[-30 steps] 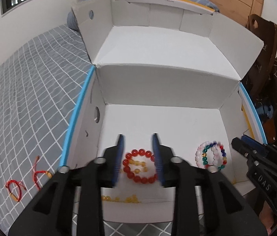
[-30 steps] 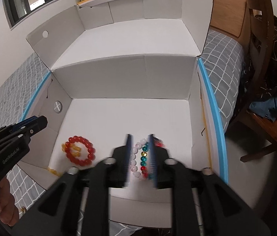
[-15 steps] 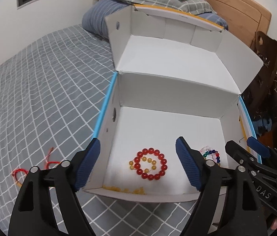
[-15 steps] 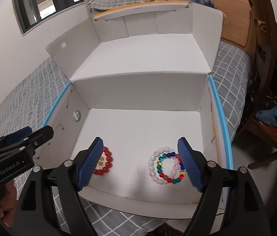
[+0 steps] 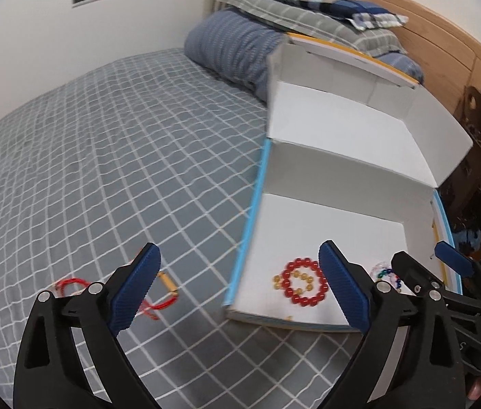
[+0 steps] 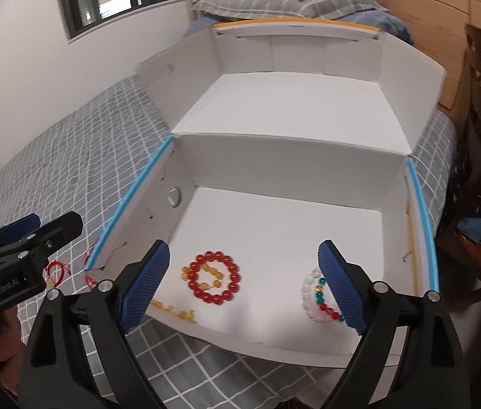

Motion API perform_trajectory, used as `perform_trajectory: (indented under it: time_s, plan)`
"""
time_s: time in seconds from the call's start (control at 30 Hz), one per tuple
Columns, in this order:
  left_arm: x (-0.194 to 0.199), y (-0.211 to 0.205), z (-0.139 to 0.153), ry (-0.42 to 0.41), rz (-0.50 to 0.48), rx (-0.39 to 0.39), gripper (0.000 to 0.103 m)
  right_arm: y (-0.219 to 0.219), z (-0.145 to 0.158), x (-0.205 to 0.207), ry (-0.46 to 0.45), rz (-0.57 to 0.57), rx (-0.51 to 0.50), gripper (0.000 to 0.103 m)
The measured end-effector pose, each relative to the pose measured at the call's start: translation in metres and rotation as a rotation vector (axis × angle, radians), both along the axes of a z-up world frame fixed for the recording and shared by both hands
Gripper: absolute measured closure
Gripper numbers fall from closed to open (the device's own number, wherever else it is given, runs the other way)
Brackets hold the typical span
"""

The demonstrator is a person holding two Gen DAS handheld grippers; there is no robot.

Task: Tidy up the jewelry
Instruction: 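Move both tools back over the two red string bracelets on the bed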

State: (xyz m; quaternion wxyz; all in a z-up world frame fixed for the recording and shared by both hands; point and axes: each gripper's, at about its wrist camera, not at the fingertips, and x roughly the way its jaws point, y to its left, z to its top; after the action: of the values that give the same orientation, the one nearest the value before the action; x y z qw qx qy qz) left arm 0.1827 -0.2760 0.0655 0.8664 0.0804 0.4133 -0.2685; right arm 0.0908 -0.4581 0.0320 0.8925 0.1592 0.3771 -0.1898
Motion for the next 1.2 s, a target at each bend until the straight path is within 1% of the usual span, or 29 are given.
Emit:
perform_trajectory:
  time_s: [0.13,0.27,0.37,0.47,0.57,0.63,0.83,0.97,1.13,1.2]
  plan:
    - [0.007,0.025,0.003,-0.001,0.051,-0.001,0.009,0.017,0.009,0.010,-0.008,0.037,-0.020,0.018]
    - [0.014,0.057,0.007,-0.004,0.108,0.003,0.008,0.040,0.021,0.020,-0.016,0.103,-0.049,0.018]
    - [0.023,0.084,0.010,-0.004,0.169,0.001,0.008,0.065,0.035,0.032,-0.035,0.177,-0.083,0.018]
    - [0.032,0.114,0.012,0.013,0.237,-0.009,0.008,0.092,0.045,0.045,-0.045,0.240,-0.128,0.018]
    - [0.040,0.142,0.011,0.029,0.296,-0.012,0.008,0.119,0.049,0.062,-0.040,0.305,-0.163,0.018]
    - [0.044,0.156,0.009,0.039,0.327,-0.005,0.008,0.135,0.048,0.072,-0.032,0.346,-0.170,0.018]
    - [0.055,0.193,-0.005,0.056,0.411,0.038,0.008,0.178,0.036,0.096,0.008,0.450,-0.177,0.023]
    - [0.061,0.215,-0.020,0.081,0.448,0.053,0.008,0.201,0.017,0.114,0.049,0.501,-0.167,0.024]
    - [0.073,0.226,-0.045,0.104,0.476,0.065,0.008,0.216,-0.011,0.131,0.094,0.529,-0.152,0.025]
    - [0.078,0.229,-0.058,0.129,0.484,0.062,0.008,0.218,-0.023,0.136,0.105,0.528,-0.145,0.025]
